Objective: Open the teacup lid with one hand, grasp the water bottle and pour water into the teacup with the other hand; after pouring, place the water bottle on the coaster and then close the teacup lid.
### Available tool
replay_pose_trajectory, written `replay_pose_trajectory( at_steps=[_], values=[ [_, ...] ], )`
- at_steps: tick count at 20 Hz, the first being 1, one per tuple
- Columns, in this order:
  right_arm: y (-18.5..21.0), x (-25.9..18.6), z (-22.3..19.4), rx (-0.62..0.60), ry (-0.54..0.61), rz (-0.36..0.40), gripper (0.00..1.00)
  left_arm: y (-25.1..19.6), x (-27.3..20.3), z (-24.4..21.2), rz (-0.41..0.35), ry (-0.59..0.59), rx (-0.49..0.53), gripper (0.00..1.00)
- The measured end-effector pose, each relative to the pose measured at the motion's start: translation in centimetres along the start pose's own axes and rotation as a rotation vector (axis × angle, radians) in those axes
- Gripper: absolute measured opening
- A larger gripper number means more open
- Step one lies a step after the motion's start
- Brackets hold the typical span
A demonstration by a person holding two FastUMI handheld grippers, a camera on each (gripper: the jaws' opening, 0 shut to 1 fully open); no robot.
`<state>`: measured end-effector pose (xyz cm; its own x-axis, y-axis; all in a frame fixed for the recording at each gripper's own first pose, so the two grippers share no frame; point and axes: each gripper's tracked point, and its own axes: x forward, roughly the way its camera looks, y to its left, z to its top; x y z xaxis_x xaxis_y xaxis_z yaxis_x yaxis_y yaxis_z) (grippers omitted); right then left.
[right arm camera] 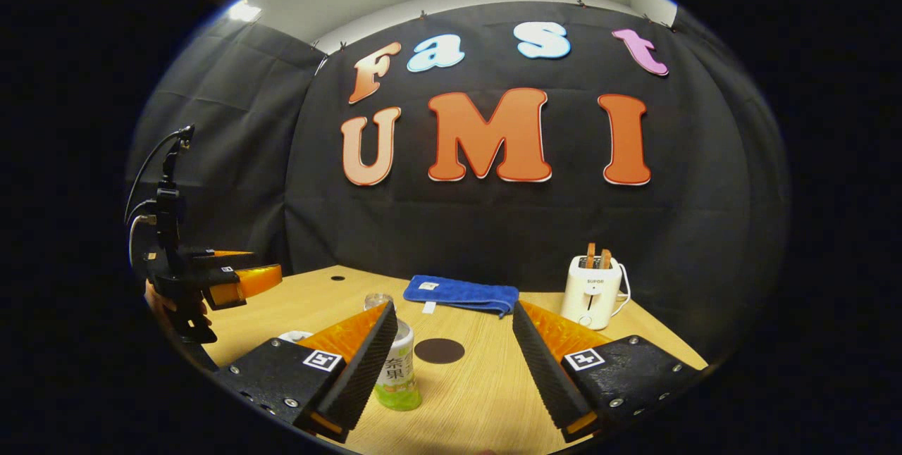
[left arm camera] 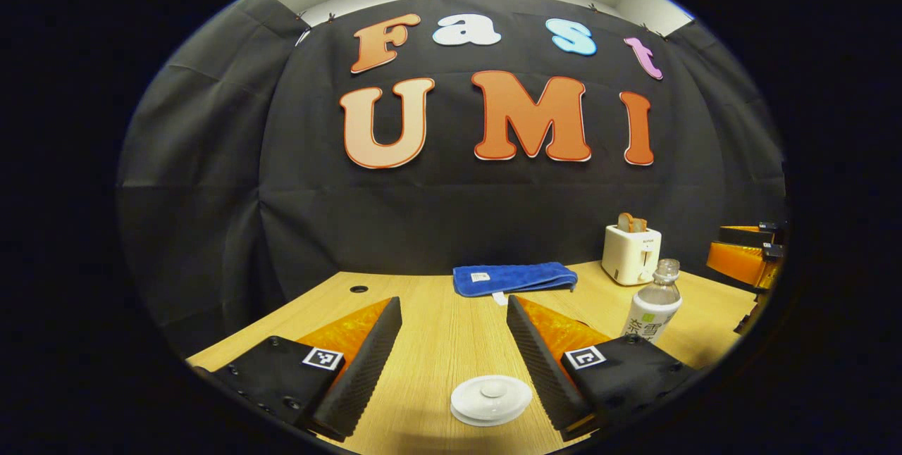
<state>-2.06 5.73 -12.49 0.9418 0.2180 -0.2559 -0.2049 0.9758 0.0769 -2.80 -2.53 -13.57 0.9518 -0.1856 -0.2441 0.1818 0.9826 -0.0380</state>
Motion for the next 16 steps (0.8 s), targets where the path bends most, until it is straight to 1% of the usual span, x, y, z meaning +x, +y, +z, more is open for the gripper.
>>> replay_pose_trajectory(
  at_steps=[1,2,3,4,6,12,13,15,16],
  values=[
    [0.3,0.0,-0.7,0.003,0.015,0.012,0.99,-0.4,0.0,-0.7,-0.016,0.006,0.009,0.98],
    [0.7,0.1,-1.1,0.005,0.024,0.022,0.99,-0.8,0.1,-1.3,-0.030,0.017,0.021,0.96],
    [0.8,0.1,-1.7,0.007,0.033,0.031,0.99,-1.2,0.3,-2.3,-0.041,0.029,0.033,0.96],
    [1.1,0.3,-2.1,0.008,0.041,0.040,0.99,-1.5,0.4,-3.0,-0.052,0.041,0.044,0.98],
    [1.6,0.3,-3.2,0.011,0.063,0.054,0.99,-2.1,0.5,-4.4,-0.074,0.068,0.058,0.99],
    [2.6,0.7,-5.4,-0.004,0.109,0.088,0.99,-3.5,1.5,-8.9,-0.123,0.165,0.056,0.98],
    [2.8,0.7,-5.9,-0.009,0.115,0.093,0.99,-3.8,1.6,-9.6,-0.136,0.179,0.051,0.92],
    [3.0,0.7,-6.5,-0.019,0.125,0.101,0.99,-3.9,2.0,-10.6,-0.139,0.202,0.057,0.91],
    [3.0,0.8,-6.8,-0.023,0.131,0.102,0.99,-3.6,2.2,-11.0,-0.131,0.215,0.070,0.87]
  ],
)
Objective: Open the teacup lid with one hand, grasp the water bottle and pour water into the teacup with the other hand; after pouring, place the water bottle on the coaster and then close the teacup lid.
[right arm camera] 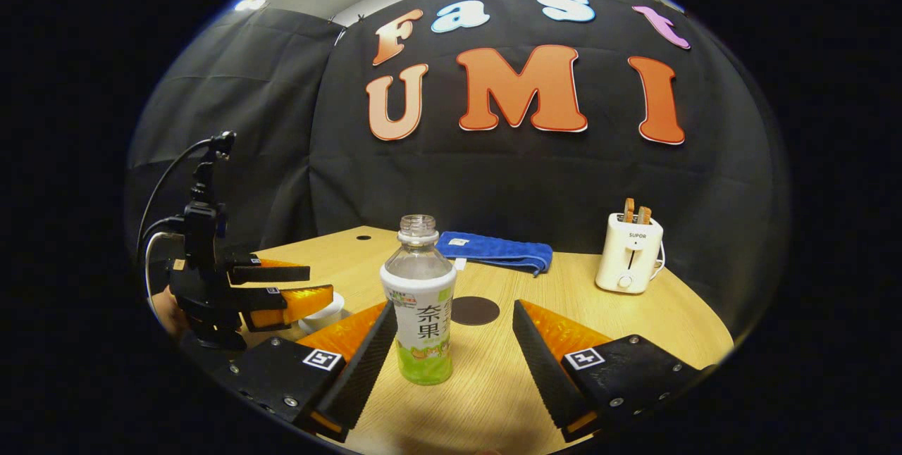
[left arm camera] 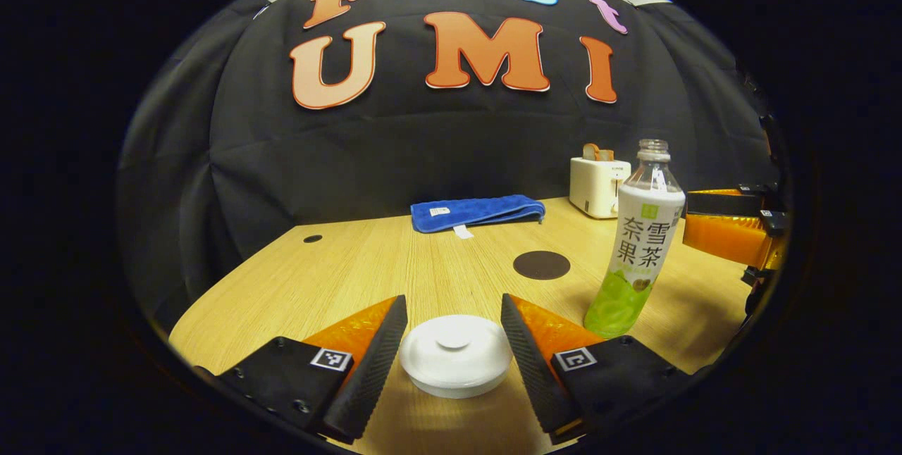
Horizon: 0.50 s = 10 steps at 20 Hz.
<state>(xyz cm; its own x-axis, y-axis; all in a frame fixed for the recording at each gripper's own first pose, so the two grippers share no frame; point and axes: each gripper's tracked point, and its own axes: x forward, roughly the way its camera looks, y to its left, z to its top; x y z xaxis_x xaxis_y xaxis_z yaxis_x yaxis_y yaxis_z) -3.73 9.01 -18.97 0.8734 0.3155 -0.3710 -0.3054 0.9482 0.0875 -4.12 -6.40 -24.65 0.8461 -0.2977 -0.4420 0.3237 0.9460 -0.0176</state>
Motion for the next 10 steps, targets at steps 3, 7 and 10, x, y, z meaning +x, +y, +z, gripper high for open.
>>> replay_pose_trajectory(
  at_steps=[3,7,10],
  values=[
    [0.0,0.3,-0.8,-0.002,0.014,0.006,0.99,0.0,0.5,-0.5,0.005,0.011,0.008,0.80],
    [-0.1,0.5,-1.4,-0.008,0.026,0.008,0.99,0.0,0.8,-0.9,0.016,0.013,-0.003,0.49],
    [0.0,0.8,-1.6,-0.008,0.030,0.013,0.99,0.1,1.3,-0.9,0.028,0.013,-0.001,0.38]
  ],
)
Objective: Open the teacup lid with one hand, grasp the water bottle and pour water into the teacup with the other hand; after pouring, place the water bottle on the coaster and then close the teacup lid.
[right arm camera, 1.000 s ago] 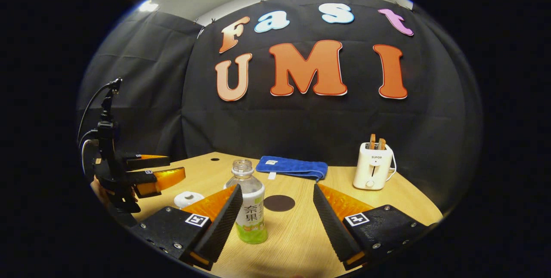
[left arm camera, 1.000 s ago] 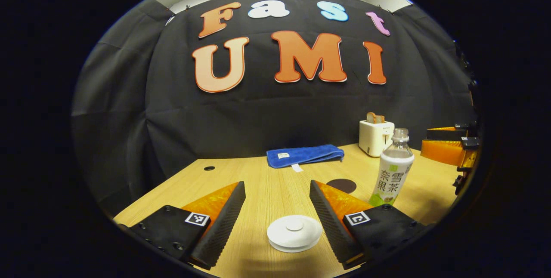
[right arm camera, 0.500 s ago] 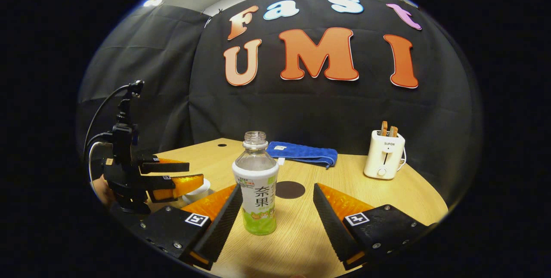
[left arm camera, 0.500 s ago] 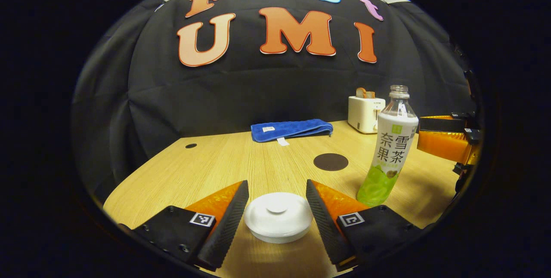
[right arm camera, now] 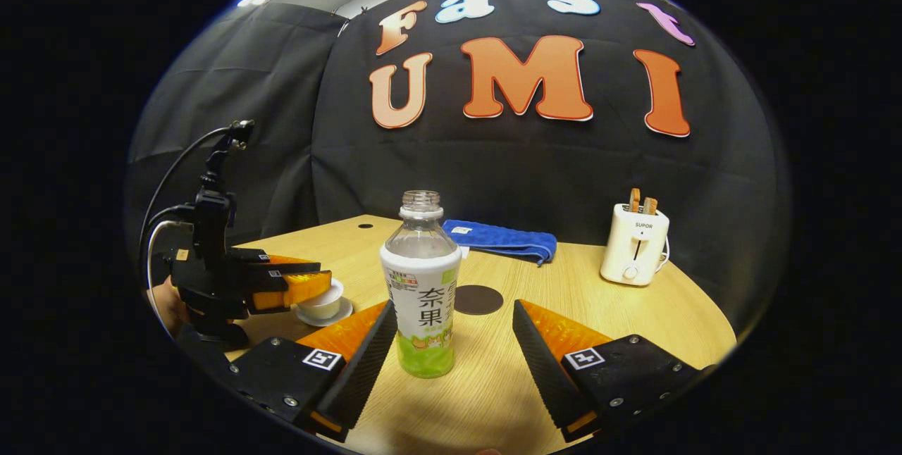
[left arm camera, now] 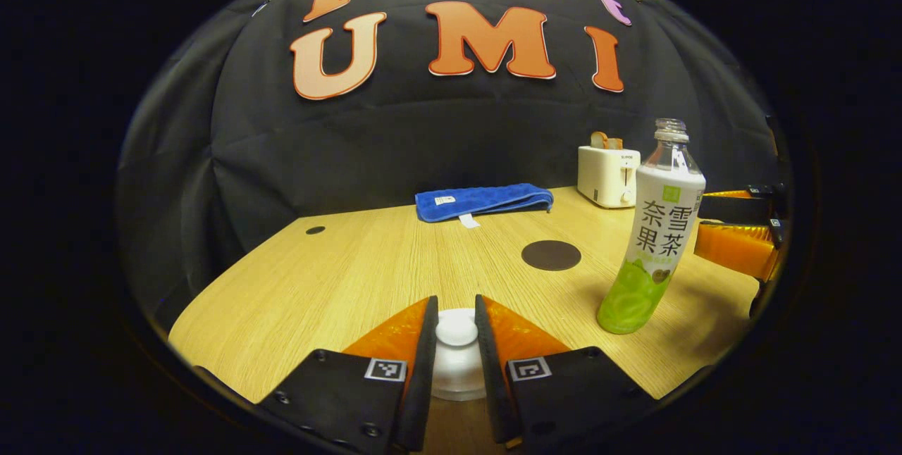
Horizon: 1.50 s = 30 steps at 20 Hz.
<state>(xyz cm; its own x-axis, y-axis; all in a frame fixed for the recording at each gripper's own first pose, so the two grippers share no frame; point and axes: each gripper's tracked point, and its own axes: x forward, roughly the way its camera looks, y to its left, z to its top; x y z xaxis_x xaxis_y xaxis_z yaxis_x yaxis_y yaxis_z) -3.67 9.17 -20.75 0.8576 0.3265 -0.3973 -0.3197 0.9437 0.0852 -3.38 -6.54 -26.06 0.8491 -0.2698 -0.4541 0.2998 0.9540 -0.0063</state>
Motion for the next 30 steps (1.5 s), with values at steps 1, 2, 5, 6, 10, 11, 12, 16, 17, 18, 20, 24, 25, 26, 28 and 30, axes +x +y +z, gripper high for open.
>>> replay_pose_trajectory(
  at_steps=[1,2,5,6,10,11,12,16,17,18,20,24,25,26,28,30],
  values=[
    [0.0,-0.1,0.0,-0.001,0.001,0.002,0.99,0.0,-0.1,0.4,0.008,0.003,-0.005,0.33],
    [0.1,0.1,0.0,-0.001,0.001,0.002,0.99,-0.1,-0.3,0.1,0.002,0.011,-0.005,0.31],
    [0.3,0.4,-0.5,-0.001,0.008,0.009,0.99,0.3,-0.4,0.8,0.017,-0.019,-0.005,0.33],
    [0.4,0.6,-0.5,-0.002,0.012,0.010,0.99,0.5,-0.6,1.3,0.024,-0.032,-0.005,0.33],
    [0.9,1.6,-1.2,-0.002,0.026,0.018,0.99,2.1,-1.1,2.4,0.054,-0.066,-0.055,0.31],
    [1.0,2.0,-1.5,0.010,0.035,0.022,0.99,2.8,-1.3,2.6,0.070,-0.074,-0.061,0.32],
    [1.2,2.4,-2.2,0.030,0.056,0.029,0.98,3.5,-1.5,2.9,0.085,-0.081,-0.066,0.33],
    [2.0,3.8,-3.8,0.120,0.105,0.045,0.96,5.8,-2.4,3.2,0.134,-0.100,-0.078,0.32],
    [2.0,4.2,-4.1,0.129,0.106,0.052,0.95,6.3,-2.7,3.1,0.147,-0.102,-0.080,0.32],
    [2.3,4.6,-4.4,0.139,0.118,0.057,0.91,7.0,-2.7,3.1,0.157,-0.105,-0.082,0.33],
    [2.7,5.0,-4.8,0.160,0.139,0.064,0.85,7.9,-3.1,2.9,0.172,-0.108,-0.091,0.33],
    [3.0,5.5,-4.5,0.144,0.136,0.043,0.71,9.5,-3.7,2.1,0.201,-0.108,-0.098,0.32],
    [3.0,5.6,-4.6,0.137,0.144,0.037,0.70,9.6,-3.8,2.0,0.203,-0.107,-0.099,0.31],
    [3.0,5.7,-4.5,0.129,0.151,0.031,0.69,10.0,-3.9,2.0,0.207,-0.110,-0.102,0.33],
    [2.9,5.8,-4.2,0.116,0.158,0.017,0.66,10.5,-4.1,2.0,0.213,-0.112,-0.105,0.33],
    [2.5,5.9,-3.7,0.093,0.155,-0.004,0.64,11.2,-4.2,1.9,0.228,-0.113,-0.098,0.32]
  ],
)
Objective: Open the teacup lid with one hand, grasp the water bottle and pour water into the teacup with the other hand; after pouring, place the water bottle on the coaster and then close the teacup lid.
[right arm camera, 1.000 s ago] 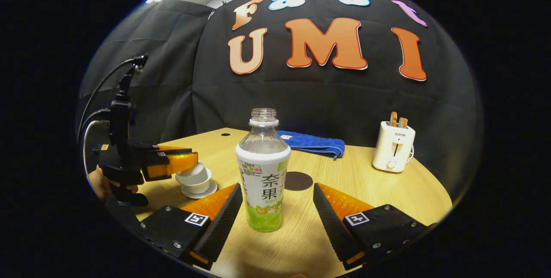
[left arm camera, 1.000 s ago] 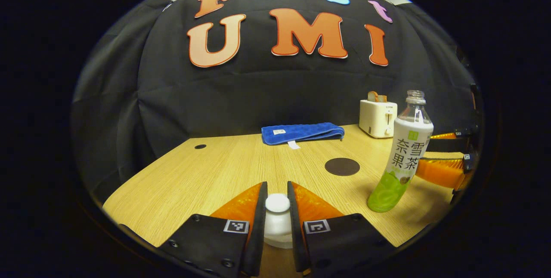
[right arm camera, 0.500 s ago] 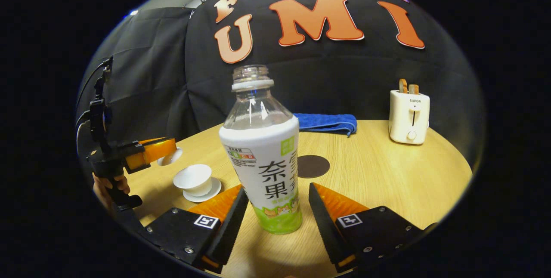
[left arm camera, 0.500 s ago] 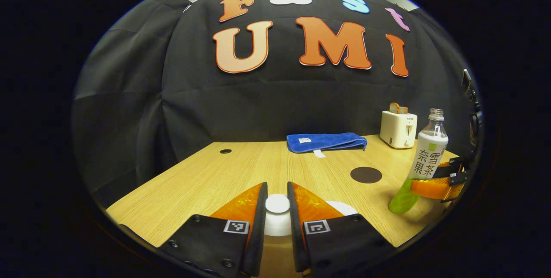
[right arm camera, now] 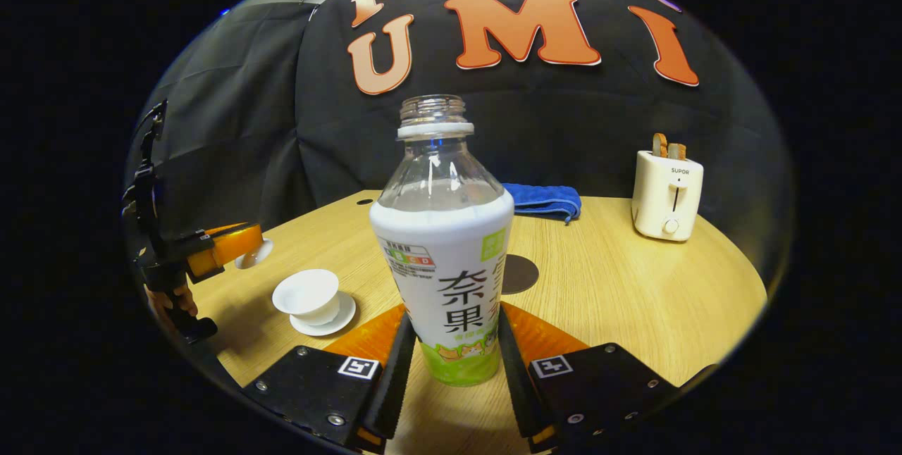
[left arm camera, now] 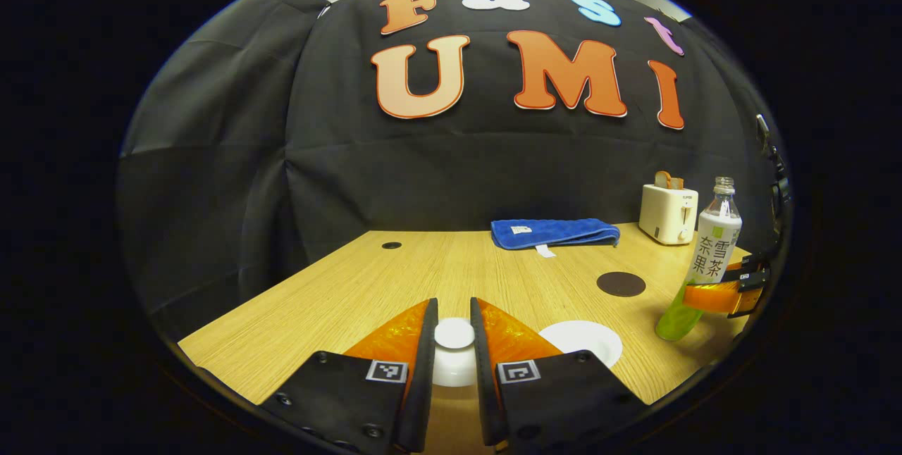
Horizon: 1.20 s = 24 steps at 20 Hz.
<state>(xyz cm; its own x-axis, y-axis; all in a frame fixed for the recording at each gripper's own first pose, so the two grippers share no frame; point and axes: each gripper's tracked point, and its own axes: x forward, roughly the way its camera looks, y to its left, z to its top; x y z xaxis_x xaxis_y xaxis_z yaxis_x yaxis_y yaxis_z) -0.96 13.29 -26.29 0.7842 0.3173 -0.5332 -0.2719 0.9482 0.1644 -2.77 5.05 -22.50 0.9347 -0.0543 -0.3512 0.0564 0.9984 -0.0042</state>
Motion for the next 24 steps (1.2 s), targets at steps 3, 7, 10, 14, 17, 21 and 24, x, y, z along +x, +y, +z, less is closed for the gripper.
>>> replay_pose_trajectory(
  at_steps=[3,7,10,14,17,21,24],
  values=[
    [-0.8,-0.1,1.2,-0.063,-0.016,-0.044,0.64,0.7,-0.1,0.2,0.013,-0.007,0.007,0.33],
    [-1.6,-0.1,2.9,-0.175,-0.028,-0.085,0.64,2.5,-0.5,1.0,0.042,-0.023,0.016,0.32],
    [-1.9,0.3,3.3,-0.263,-0.014,-0.101,0.64,3.7,-0.8,1.6,0.063,-0.030,0.007,0.32],
    [-2.4,0.8,3.8,-0.407,0.003,-0.140,0.64,5.2,-1.3,2.2,0.090,-0.039,-0.001,0.32],
    [-2.4,1.2,3.7,-0.518,0.012,-0.168,0.64,6.1,-1.4,1.9,0.107,-0.033,0.003,0.33],
    [-1.5,2.1,2.7,-0.645,0.042,-0.148,0.64,6.7,-1.7,1.6,0.113,-0.030,-0.005,0.32],
    [-0.9,2.5,2.3,-0.718,0.053,-0.140,0.64,7.0,-1.7,1.4,0.116,-0.029,-0.010,0.32]
  ],
)
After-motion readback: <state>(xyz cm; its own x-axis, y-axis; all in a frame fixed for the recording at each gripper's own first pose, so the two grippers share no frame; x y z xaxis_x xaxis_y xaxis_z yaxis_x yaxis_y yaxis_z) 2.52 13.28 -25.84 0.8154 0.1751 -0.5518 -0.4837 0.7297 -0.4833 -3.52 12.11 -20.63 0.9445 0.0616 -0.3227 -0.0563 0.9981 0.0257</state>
